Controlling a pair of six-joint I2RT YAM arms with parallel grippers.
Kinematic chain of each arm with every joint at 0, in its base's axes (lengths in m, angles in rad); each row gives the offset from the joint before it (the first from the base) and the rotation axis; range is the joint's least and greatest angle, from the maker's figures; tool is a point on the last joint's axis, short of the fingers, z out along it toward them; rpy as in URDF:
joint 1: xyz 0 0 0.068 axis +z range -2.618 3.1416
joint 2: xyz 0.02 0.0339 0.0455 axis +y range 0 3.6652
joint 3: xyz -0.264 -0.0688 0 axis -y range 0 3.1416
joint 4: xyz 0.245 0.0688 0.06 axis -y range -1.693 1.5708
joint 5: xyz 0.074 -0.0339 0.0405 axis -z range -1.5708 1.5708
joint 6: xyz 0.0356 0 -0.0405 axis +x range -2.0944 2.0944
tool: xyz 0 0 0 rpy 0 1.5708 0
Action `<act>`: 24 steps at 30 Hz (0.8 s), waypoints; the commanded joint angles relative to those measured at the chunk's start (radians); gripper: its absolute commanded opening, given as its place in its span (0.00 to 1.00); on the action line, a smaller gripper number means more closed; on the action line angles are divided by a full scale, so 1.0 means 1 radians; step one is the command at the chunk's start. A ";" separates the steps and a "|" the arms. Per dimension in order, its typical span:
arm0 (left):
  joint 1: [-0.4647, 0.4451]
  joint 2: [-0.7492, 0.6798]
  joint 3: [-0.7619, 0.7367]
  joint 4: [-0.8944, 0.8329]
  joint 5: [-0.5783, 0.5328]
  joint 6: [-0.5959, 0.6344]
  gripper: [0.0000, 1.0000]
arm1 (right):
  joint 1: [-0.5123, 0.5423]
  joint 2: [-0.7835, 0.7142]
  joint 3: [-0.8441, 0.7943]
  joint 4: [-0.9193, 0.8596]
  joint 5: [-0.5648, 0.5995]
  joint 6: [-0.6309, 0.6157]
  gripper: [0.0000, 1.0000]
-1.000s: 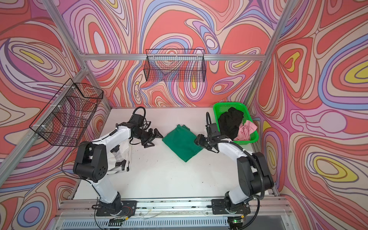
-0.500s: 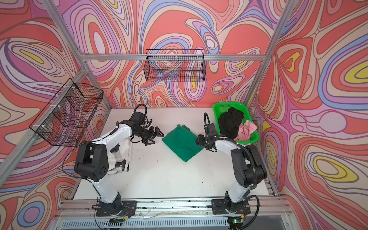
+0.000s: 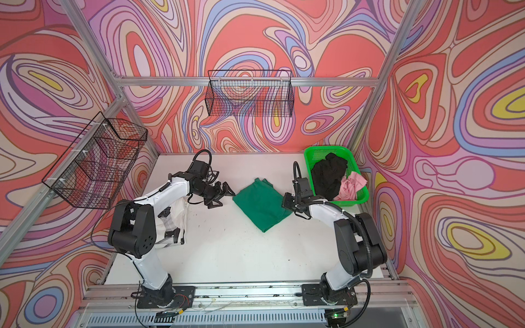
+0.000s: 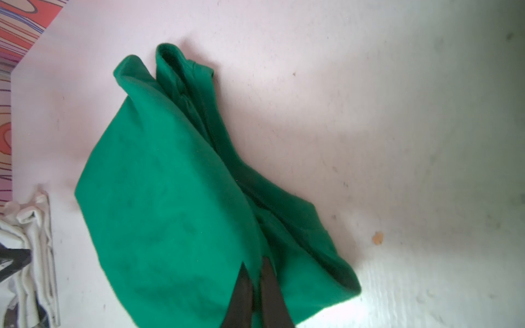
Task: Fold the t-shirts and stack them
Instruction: 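Lower both grippers onto opposite sides of the green bundle and grasp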
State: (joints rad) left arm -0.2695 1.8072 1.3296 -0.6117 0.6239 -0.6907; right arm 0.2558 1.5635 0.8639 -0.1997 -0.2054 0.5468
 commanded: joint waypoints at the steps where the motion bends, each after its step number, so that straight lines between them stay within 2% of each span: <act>1: -0.005 0.016 -0.012 -0.035 -0.008 0.018 0.87 | 0.001 -0.063 -0.042 -0.031 0.007 0.041 0.00; 6: -0.009 0.017 -0.013 -0.034 -0.004 0.015 0.87 | 0.002 -0.079 -0.116 -0.028 -0.040 0.106 0.00; 9: -0.013 0.018 -0.011 -0.030 0.004 0.010 0.87 | 0.001 -0.081 -0.175 -0.033 -0.020 0.140 0.00; 13: -0.026 0.015 0.006 -0.026 0.023 -0.019 0.86 | 0.002 -0.075 -0.265 0.026 -0.045 0.183 0.00; 19: -0.085 0.007 0.086 0.008 -0.006 -0.120 0.85 | 0.002 -0.088 -0.304 0.062 -0.077 0.200 0.00; 24: -0.153 0.099 0.201 0.073 0.021 -0.220 0.83 | 0.004 -0.117 -0.305 0.050 -0.068 0.184 0.00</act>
State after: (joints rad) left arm -0.3916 1.8435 1.4780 -0.5846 0.6300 -0.8276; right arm 0.2565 1.4540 0.5781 -0.1116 -0.2771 0.7269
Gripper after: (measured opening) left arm 0.838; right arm 0.050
